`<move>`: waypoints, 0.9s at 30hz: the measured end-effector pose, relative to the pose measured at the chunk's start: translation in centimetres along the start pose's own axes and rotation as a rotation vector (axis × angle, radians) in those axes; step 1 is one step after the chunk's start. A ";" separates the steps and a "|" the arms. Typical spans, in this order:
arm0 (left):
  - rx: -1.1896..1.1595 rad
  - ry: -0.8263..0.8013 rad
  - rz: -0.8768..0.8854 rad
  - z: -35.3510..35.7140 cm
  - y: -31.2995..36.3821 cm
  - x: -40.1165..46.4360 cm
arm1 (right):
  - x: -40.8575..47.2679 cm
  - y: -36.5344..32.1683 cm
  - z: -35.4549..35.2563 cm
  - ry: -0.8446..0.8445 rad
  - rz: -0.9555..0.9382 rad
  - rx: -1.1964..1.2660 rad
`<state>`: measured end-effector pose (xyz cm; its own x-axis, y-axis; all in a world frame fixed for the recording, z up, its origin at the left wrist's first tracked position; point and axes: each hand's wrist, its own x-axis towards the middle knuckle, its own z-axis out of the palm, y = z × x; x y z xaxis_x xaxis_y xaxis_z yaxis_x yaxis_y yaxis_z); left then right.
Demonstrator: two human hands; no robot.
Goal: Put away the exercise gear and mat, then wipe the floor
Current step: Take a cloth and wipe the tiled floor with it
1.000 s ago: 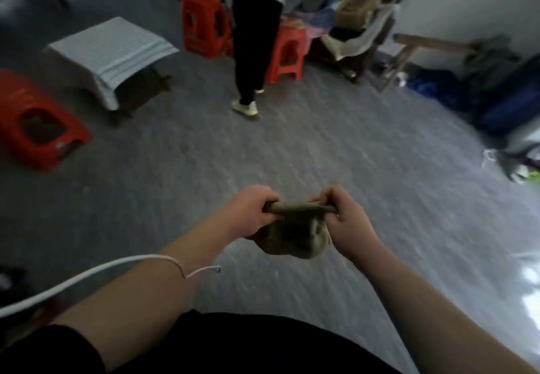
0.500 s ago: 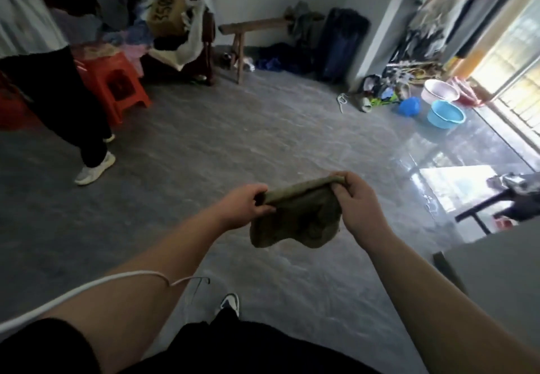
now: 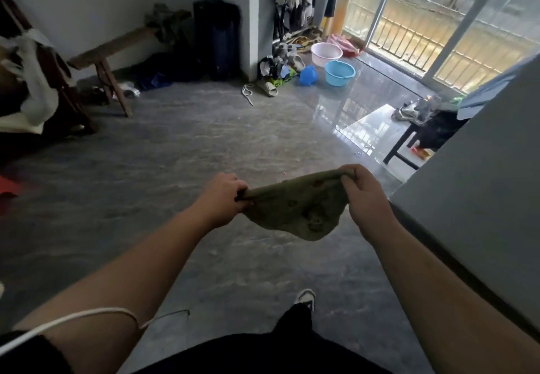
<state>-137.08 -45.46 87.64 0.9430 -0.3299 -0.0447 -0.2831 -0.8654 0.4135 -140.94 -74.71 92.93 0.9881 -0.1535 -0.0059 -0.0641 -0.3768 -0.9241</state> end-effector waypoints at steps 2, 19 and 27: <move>-0.115 0.010 -0.003 0.1 0.8 3.0 | 2.0 1.4 -1.5 0.017 0.024 0.004; -0.656 -0.099 -0.236 4.3 7.6 33.6 | 27.0 14.8 -13.8 0.174 0.394 0.154; -1.039 -0.163 -0.364 8.3 6.3 45.1 | 39.1 19.1 -13.4 0.023 0.372 -0.165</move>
<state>-97.85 -68.94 80.67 0.8839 -0.2324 -0.4059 0.3622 -0.2088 0.9084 -105.39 -100.15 80.21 0.8902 -0.3265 -0.3178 -0.4397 -0.4326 -0.7871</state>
